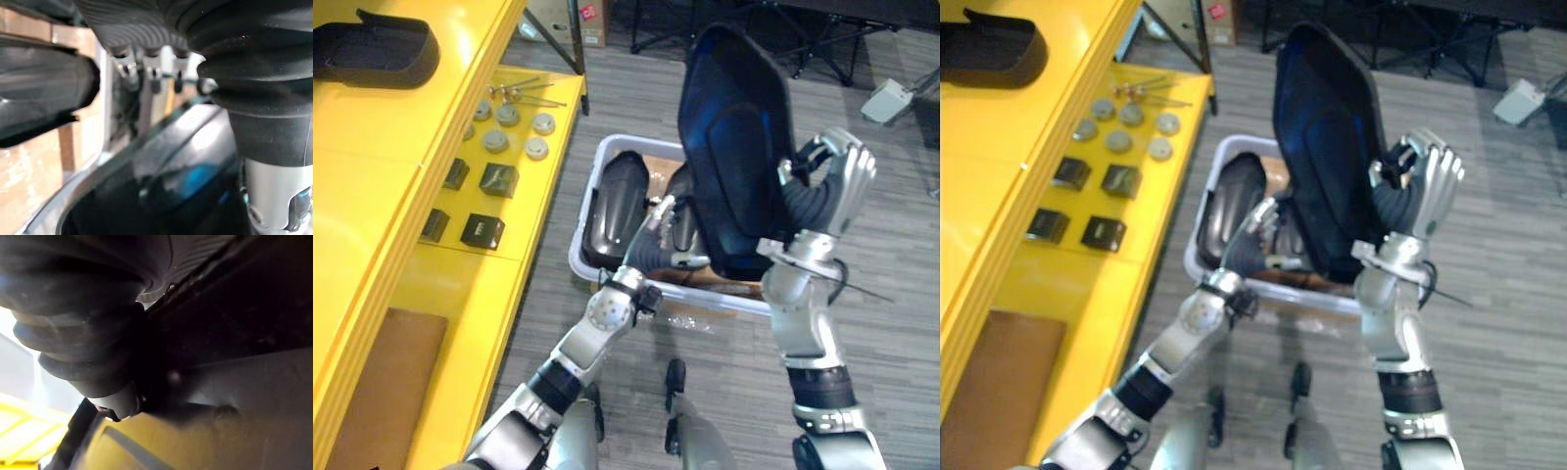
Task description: Walk over and take plastic housings, then place them on the shelf
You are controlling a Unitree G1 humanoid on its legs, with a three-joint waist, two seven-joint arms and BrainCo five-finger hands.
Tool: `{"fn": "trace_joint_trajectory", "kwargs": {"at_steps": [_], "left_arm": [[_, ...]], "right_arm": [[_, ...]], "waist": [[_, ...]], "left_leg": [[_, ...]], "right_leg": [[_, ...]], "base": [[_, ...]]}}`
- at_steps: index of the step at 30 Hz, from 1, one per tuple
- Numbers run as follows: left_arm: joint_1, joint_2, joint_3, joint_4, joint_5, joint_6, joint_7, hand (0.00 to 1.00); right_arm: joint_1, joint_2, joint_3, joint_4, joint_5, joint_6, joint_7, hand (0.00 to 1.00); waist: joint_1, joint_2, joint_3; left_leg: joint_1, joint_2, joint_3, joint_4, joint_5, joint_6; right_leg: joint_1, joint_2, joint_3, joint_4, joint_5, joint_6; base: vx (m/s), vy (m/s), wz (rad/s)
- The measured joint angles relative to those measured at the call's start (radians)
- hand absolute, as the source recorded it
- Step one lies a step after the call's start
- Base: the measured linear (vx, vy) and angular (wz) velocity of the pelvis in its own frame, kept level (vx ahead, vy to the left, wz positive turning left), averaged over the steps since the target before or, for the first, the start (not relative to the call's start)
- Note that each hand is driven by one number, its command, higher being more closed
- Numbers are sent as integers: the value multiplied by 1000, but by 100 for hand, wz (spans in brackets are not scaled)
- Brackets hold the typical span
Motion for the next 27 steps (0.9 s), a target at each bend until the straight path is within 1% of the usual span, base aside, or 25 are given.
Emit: {"fn": "trace_joint_trajectory", "kwargs": {"at_steps": [1, 4, 6, 7, 11, 14, 17, 18, 20, 23, 24, 25, 27], "left_arm": [[0, 0, 0, 1, -10, 0, 4, 0], [-27, 2, -16, 32, -85, 0, 14, 0], [-44, 10, -21, 37, -160, 1, 17, 0], [-51, 13, -30, 37, -180, 0, 16, 0], [-96, 40, -51, 45, -300, 0, 68, 0], [-104, 50, -57, 56, -341, 0, 98, 0], [-104, 57, -70, 67, -341, 0, 118, 0], [-104, 63, -80, 67, -341, 0, 125, 100], [-108, 77, -90, 67, -341, 0, 129, 100], [-108, 79, -90, 67, -352, 0, 146, 100], [-109, 79, -90, 67, -354, 0, 156, 100], [-111, 79, -90, 67, -381, 0, 156, 100], [-111, 79, -91, 67, -394, 0, 156, 100]], "right_arm": [[-3, 0, 5, 0, 0, 0, 0, 100], [-13, 2, 30, 13, 1, 0, -1, 100], [-12, 8, 47, 21, 3, 0, -2, 100], [-11, 8, 56, 23, 4, -1, -1, 100], [5, 34, 129, 39, 43, -14, -3, 100], [29, 39, 157, 49, 49, -24, -8, 100], [31, 40, 172, 62, 62, -24, -9, 100], [32, 39, 175, 62, 62, -24, -10, 100], [33, 37, 183, 64, 64, -24, -15, 100], [37, 36, 198, 68, 84, -23, -30, 100], [38, 36, 202, 68, 85, -23, -35, 100], [39, 37, 208, 68, 91, -23, -44, 100], [39, 37, 211, 67, 92, -23, -50, 100]], "waist": [[-3, 0, 0], [-7, 0, 0], [-12, 0, 0], [-12, 0, 0], [-12, 0, 0], [-13, 0, 0], [-13, -2, 1], [-13, -2, 1], [-13, -3, 2], [-14, -8, 5], [-14, -13, 8], [-14, -21, 12], [-16, -34, 19]], "left_leg": [[0, 0, 0, 1, 0, 0], [-1, 0, 0, 1, 0, 0], [-2, 0, 1, 0, 0, 0], [-2, 0, 1, -2, 0, 0], [3, -1, 1, -16, 1, 0], [8, -2, 1, -29, 6, 1], [18, -5, 0, -42, 12, 2], [24, -8, 0, -53, 19, 3], [30, -12, 0, -67, 26, 2], [36, -12, 1, -74, 29, 0], [37, -11, 2, -76, 30, -1], [37, -8, 2, -76, 30, -1], [37, -6, 2, -77, 31, -3]], "right_leg": [[0, 0, 0, 0, 0, 0], [0, 0, 0, 0, 0, 0], [-3, 0, 1, 0, 0, 0], [-3, 0, 1, 0, 0, 0], [-3, -1, 1, -2, 0, 0], [-3, -5, 1, -3, 0, 0], [2, -7, 1, -4, -1, -1], [4, -10, 1, -4, -1, -1], [4, -15, 2, -4, -1, -2], [5, -16, 3, -4, -2, -3], [5, -16, 4, -4, -3, -4], [5, -16, 5, -4, -3, -4], [5, -14, 5, -6, -3, -4]], "base": [[-36, 38, 0], [-35, 36, 0], [-28, 36, -2], [-19, 31, -1], [-4, 33, 1], [7, 34, 3], [-3, 33, 3], [-14, 36, 5], [-7, 11, 2], [-39, 26, -1], [-53, 38, -4], [-54, 38, -3], [-36, 21, -1]]}}
